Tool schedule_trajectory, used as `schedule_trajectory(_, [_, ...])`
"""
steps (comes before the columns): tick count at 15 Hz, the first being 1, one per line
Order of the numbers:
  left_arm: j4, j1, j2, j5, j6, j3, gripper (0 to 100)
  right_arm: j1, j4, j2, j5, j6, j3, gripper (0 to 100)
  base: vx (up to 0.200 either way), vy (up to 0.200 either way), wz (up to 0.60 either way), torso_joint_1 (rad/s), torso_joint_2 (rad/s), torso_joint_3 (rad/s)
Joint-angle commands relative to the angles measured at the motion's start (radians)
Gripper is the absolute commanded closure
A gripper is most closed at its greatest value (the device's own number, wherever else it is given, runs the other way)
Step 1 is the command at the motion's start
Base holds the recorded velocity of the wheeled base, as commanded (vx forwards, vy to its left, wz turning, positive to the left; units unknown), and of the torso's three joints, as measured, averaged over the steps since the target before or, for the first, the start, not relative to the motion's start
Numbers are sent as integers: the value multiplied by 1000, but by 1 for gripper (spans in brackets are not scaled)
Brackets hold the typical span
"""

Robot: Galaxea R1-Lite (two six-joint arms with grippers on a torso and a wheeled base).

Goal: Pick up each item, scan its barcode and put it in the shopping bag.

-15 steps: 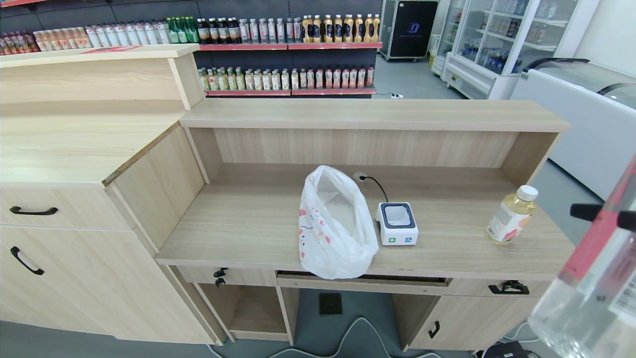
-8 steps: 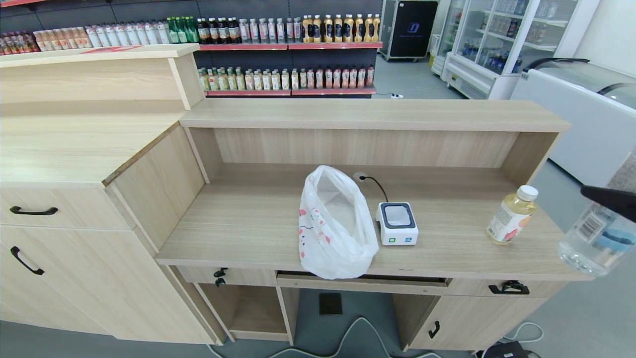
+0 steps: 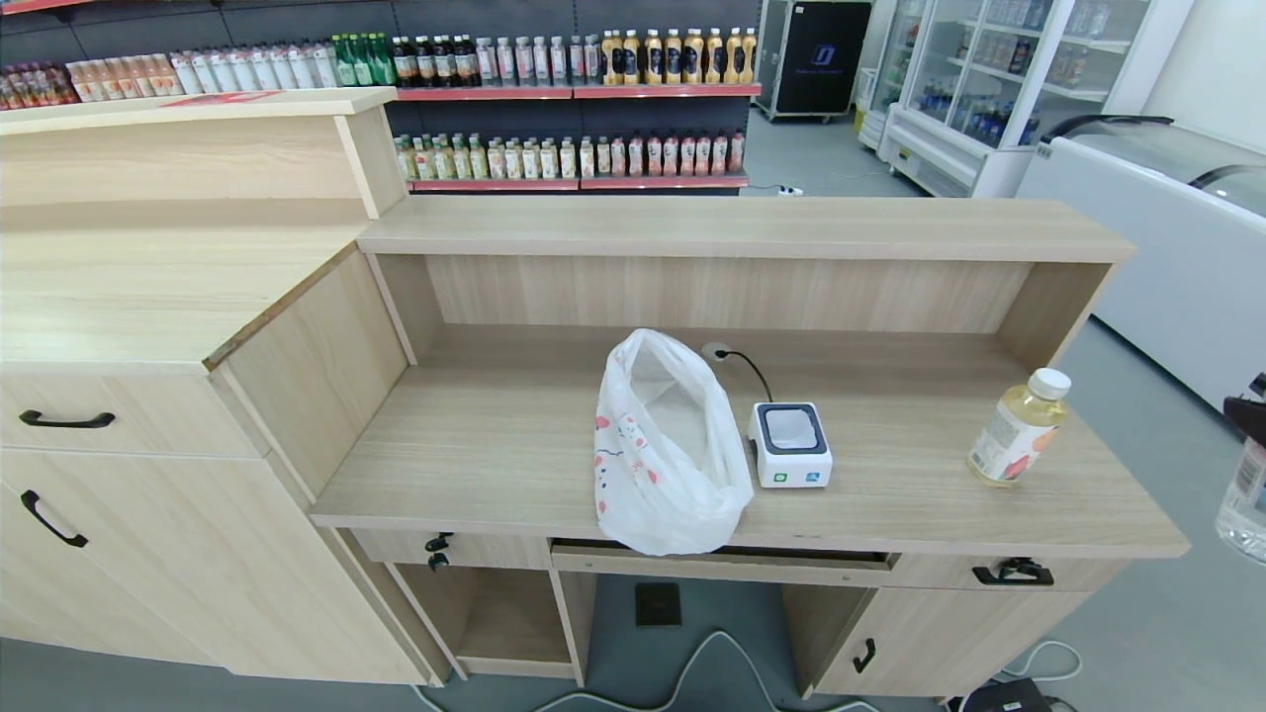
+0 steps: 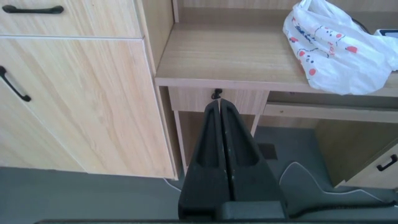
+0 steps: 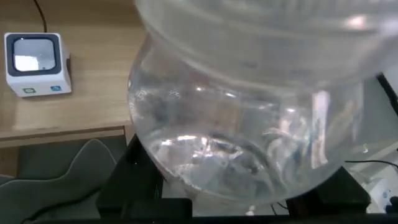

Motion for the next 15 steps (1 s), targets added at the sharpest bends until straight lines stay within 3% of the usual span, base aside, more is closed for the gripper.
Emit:
schedule_trajectory(1, [0,0,0,0,1,0,100,3,-3,38,-2,-5,-25,100,0,0,600,7,-2,2])
schedule_trajectory(4, [0,0,0,0,0,0,100,-5,-51,115,0,-26,-77,100,0,0,600,4,1,1])
schedule_trajectory(7, [0,0,0,0,1,0,100,-57,-275,259,41,-111,-97,100,0,0,600,-1,2,2])
schedule_trajectory(11, [0,0,0,0,1,0,100,-203,-568,454,331,-256,-91,100,0,0,150,2,1,1])
schedule_trajectory(15, [0,0,0,0,1,0,100,-336,-598,536,638,-477,-84,100,0,0,0,0,0,0])
